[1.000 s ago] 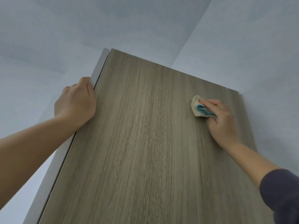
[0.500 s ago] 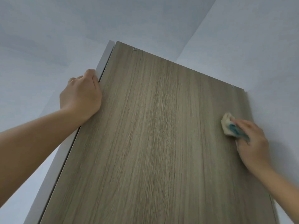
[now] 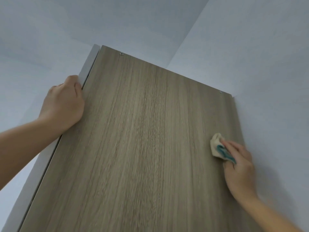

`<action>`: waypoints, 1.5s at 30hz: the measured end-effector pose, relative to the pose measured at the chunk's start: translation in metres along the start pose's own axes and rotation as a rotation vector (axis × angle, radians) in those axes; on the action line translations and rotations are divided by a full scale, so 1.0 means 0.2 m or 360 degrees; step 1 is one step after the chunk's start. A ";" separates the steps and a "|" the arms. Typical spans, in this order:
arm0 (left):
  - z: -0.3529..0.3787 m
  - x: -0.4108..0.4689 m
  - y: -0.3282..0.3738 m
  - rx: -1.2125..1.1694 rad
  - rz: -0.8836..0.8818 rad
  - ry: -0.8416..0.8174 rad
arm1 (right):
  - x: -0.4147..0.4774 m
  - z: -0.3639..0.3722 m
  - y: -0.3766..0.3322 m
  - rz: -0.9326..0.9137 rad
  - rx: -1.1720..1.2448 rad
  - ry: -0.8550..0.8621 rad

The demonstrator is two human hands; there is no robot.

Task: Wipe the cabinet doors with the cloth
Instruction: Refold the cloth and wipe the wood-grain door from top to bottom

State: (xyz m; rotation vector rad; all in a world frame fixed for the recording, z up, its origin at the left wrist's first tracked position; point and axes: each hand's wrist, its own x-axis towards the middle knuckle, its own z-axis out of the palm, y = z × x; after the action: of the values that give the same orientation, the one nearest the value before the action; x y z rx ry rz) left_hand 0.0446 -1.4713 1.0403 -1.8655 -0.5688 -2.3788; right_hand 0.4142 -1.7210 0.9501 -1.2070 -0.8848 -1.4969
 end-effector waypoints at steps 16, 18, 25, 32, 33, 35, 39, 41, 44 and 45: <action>-0.02 -0.01 0.03 -0.0173 -0.0035 -0.0104 | -0.29 -0.01 -0.35 -0.0373 0.0274 -0.0326; -0.02 -0.01 0.03 -0.0189 -0.0033 -0.0114 | -0.12 0.05 -0.35 -0.0279 0.0246 -0.0299; -0.01 0.00 0.00 -0.0243 -0.0044 -0.0145 | -0.17 0.12 -0.63 -0.0337 0.0262 -0.0238; 0.00 0.01 -0.02 -0.0296 -0.0056 -0.0189 | -0.05 0.18 -0.75 -0.0423 0.0299 -0.0288; 0.00 0.01 -0.01 -0.0301 -0.0066 -0.0192 | 0.04 0.19 -0.75 -0.0269 0.0282 -0.0230; 0.00 0.01 -0.02 -0.0300 -0.0079 -0.0212 | 0.05 0.22 -0.80 -0.0166 0.0256 -0.0198; 0.00 0.01 -0.03 -0.0343 -0.0110 -0.0268 | -0.36 0.15 -0.88 -0.0853 0.0372 -0.0381; 0.00 0.01 -0.03 -0.0345 -0.0112 -0.0277 | -0.38 0.13 -0.89 -0.1254 0.0374 -0.0545; 0.00 0.02 -0.03 -0.0356 -0.0115 -0.0290 | -0.12 0.22 -0.91 -0.1199 0.0330 -0.0453; 0.00 0.02 -0.03 -0.0361 -0.0122 -0.0299 | -0.01 0.25 -0.94 -0.1030 0.0316 -0.0379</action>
State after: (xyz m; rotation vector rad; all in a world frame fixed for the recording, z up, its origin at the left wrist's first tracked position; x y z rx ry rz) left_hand 0.0413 -1.4652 1.0415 -2.2173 -0.4032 -2.4211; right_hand 0.2461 -1.6261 0.9669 -1.0085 -1.6590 -1.7227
